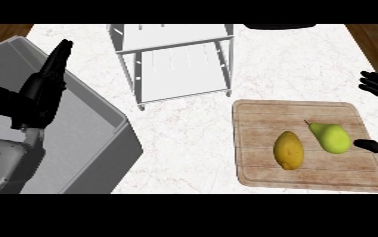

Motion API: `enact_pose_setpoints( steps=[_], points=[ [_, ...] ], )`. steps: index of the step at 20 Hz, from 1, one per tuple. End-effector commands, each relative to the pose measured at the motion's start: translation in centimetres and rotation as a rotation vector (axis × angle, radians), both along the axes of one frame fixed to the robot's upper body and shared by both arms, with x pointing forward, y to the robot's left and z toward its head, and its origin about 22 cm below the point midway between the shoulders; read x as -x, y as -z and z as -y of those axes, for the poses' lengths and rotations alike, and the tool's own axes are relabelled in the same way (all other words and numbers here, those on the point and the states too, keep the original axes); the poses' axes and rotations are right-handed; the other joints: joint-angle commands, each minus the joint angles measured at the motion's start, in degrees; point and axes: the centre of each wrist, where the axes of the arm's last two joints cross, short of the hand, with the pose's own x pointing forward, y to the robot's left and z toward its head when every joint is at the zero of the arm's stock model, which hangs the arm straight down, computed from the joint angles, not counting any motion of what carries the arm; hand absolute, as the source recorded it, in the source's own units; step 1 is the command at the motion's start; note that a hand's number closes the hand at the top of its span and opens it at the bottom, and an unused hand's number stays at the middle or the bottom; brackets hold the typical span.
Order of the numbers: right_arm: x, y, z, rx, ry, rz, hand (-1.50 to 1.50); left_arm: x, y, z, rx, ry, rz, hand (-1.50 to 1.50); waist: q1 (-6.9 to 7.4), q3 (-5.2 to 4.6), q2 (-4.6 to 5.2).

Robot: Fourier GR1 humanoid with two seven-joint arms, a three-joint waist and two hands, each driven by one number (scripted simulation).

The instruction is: Pick the pear from the cutting board and place it in the tiered basket

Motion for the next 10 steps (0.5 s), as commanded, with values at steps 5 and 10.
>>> enact_pose_setpoints(
  steps=[5, 10],
  points=[
    [0.5, -8.0, 1.3, 0.533, -0.065, -0.046, -1.50, 2.1, 4.9, 3.5, 0.130, 0.118, -0.263, 0.00, -0.94, -1.81, 0.83],
    [0.3, -10.8, -1.0, 0.835, -0.004, -0.094, -1.50, 1.8, 4.0, 3.9, 0.118, 0.156, -0.264, 0.00, -0.22, -1.85, 0.97]
  ],
)
